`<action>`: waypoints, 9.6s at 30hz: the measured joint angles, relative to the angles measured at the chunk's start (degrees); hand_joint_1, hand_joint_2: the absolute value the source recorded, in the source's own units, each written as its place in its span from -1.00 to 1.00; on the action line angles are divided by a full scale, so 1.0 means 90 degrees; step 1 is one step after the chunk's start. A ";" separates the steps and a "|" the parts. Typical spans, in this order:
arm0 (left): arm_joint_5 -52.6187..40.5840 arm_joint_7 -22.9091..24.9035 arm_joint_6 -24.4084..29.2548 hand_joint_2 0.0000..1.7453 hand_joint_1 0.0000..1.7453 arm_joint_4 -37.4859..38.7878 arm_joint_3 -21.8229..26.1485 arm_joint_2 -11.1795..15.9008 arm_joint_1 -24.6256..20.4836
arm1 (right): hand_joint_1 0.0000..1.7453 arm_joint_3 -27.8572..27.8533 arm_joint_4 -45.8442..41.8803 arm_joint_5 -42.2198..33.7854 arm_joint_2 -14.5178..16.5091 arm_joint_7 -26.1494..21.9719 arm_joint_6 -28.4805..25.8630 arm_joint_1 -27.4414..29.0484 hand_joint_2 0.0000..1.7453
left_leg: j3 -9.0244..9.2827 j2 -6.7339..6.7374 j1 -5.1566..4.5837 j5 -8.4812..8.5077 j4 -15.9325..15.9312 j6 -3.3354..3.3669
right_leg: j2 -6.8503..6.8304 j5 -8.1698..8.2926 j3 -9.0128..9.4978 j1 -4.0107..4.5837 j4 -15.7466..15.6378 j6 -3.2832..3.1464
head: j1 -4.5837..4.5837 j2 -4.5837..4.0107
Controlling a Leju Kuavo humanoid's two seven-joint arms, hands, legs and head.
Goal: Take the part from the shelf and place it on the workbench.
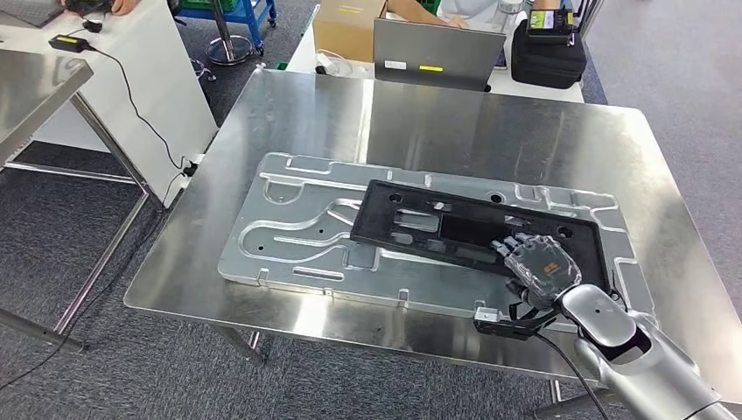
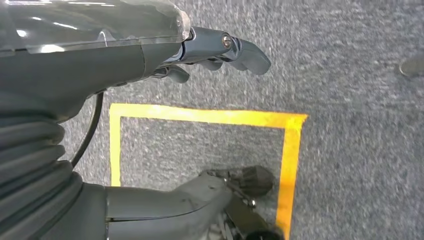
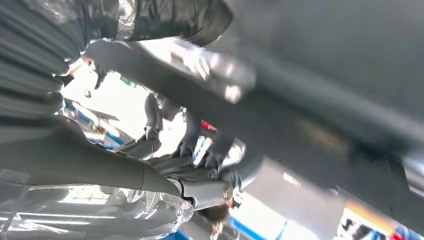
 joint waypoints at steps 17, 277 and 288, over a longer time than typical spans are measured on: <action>0.0114 0.0013 -0.0140 -1.00 -1.00 0.0000 0.0001 -0.0005 0.0048 | -1.00 -0.0504 -0.0132 -0.0029 0.0276 0.0050 -0.0055 0.0524 -1.00 | -0.0760 0.0003 0.0005 -0.1046 0.1881 -0.0381 | -0.0027 0.0705 0.0661 -0.0041 -0.1302 -0.0279 | -0.0002 0.0000; 0.0418 0.0121 0.0725 -1.00 -1.00 0.0585 0.0932 -0.0097 0.0086 | -1.00 -0.7715 0.3738 -0.1698 0.6236 0.0974 0.3115 0.3276 -1.00 | 0.0128 -0.0046 0.0006 -0.0018 -0.0110 -0.0098 | -0.0095 -0.0350 0.0762 0.0019 -0.0435 -0.0130 | -0.0018 0.0000; 0.0410 0.0124 0.0763 -1.00 -1.00 0.0631 0.0848 -0.0072 0.0077 | -1.00 -0.7857 0.3745 -0.1452 0.6230 0.0846 0.3119 0.3208 -1.00 | 0.0108 -0.0876 0.0004 -0.0073 -0.0064 -0.0285 | 0.0356 0.0472 0.0927 0.0038 -0.1344 -0.0279 | -0.0018 0.0000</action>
